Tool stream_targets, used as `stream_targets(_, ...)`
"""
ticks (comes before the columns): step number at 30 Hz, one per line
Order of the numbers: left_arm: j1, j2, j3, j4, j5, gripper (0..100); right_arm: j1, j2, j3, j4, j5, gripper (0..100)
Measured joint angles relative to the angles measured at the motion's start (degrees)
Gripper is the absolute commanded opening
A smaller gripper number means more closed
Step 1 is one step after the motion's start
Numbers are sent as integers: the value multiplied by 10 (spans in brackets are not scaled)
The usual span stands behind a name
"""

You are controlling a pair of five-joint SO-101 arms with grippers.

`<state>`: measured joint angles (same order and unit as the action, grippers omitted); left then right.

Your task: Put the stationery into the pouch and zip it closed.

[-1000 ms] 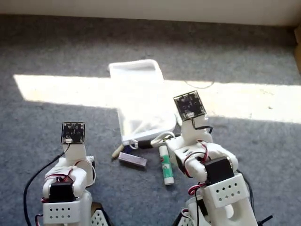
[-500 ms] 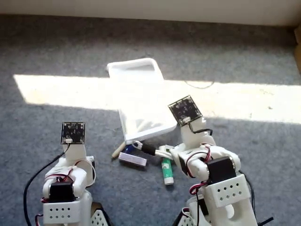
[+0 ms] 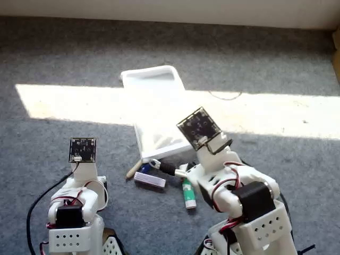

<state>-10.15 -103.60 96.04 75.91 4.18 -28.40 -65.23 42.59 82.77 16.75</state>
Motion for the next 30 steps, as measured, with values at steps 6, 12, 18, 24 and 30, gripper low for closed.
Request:
stream_targets(6,0,0,0,0,0,7,-61,12,-1,0,0,159)
stream_targets(12,0,0,0,0,0,7,-96,169,-77,0,0,157)
stream_targets(18,0,0,0,0,0,7,-141,309,-135,0,0,156)
stream_targets(24,0,0,0,0,0,7,-155,377,-141,-48,0,156)
stream_targets(30,0,0,0,0,0,7,-155,429,-142,-85,0,156)
